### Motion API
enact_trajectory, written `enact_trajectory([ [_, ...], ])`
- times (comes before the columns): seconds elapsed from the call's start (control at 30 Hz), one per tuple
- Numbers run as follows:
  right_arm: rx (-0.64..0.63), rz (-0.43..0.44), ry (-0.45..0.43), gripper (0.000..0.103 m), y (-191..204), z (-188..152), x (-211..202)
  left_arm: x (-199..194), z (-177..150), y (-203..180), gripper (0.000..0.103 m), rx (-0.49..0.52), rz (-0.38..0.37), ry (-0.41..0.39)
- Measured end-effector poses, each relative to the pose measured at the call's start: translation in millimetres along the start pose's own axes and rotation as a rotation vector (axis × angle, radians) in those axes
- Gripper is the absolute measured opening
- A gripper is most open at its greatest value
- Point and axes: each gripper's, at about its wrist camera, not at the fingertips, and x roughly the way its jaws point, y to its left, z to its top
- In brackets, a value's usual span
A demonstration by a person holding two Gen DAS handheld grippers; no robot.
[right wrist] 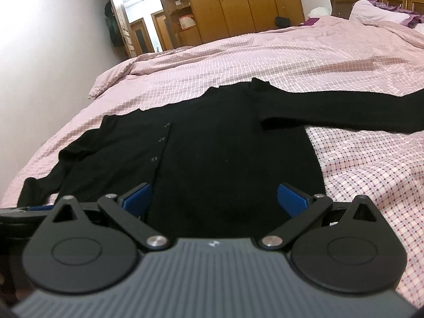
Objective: Fold small clothes
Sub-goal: 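Move the right gripper to the sleeve cuff and close on it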
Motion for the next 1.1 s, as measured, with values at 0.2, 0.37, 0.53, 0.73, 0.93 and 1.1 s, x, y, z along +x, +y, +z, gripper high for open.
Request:
enact_trajectory([
  [0.2, -0.011, -0.004, -0.027, 0.103, -4, 9, -1, 2, 9, 1, 0.103, 0.017, -0.006, 0.005],
  [0.37, 0.019, -0.003, -0.036, 0.103, -15, 19, 2, 8, 20, 4, 0.103, 0.015, -0.008, 0.023],
  [0.53, 0.059, -0.014, -0.037, 0.103, -34, 28, 6, 20, 34, 10, 0.103, -0.015, -0.023, 0.052],
  [0.73, 0.092, -0.073, -0.072, 0.103, -67, 51, 9, 31, 53, 10, 0.103, -0.007, -0.004, 0.041],
  [0.93, 0.113, -0.188, -0.103, 0.103, -117, 74, 9, 49, 67, 3, 0.103, -0.004, 0.005, 0.060],
  [1.1, 0.182, -0.286, -0.110, 0.103, -172, 85, 13, 68, 72, -8, 0.103, 0.012, 0.011, 0.092],
])
